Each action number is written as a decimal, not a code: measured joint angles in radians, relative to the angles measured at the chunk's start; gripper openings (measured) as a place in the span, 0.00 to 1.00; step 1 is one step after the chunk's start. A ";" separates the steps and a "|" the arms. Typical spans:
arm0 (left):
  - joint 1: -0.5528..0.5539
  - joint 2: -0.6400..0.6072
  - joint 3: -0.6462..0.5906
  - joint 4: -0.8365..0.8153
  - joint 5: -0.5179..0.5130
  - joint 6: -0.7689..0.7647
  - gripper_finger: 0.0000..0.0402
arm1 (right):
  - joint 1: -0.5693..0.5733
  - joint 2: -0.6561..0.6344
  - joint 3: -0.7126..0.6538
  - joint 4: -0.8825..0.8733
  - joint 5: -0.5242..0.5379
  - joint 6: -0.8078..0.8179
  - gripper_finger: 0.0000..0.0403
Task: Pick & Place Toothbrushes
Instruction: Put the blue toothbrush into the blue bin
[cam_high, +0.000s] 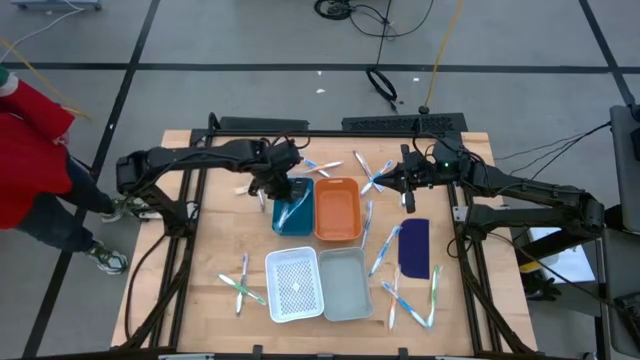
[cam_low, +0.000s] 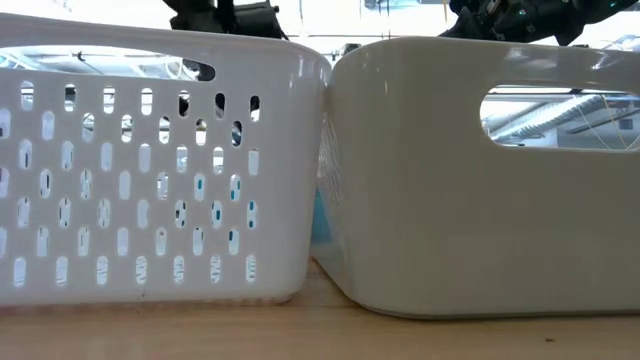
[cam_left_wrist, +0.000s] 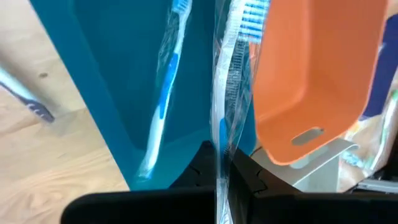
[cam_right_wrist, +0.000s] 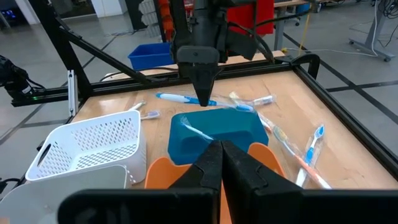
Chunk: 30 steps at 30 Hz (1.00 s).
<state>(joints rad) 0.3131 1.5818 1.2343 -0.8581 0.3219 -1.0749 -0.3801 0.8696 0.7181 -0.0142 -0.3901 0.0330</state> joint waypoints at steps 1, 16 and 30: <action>0.005 0.006 0.000 -0.006 0.012 0.007 0.00 | 0.000 0.000 0.000 -0.002 0.000 0.000 0.00; 0.090 0.107 0.000 -0.012 0.114 0.079 0.00 | 0.000 0.000 0.000 -0.007 0.000 0.000 0.00; 0.121 0.192 0.000 -0.006 0.175 0.139 0.00 | 0.000 0.000 0.000 -0.015 0.000 0.000 0.00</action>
<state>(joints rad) 0.4344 1.7739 1.2343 -0.8640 0.4965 -0.9357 -0.3798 0.8696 0.7181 -0.0290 -0.3897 0.0332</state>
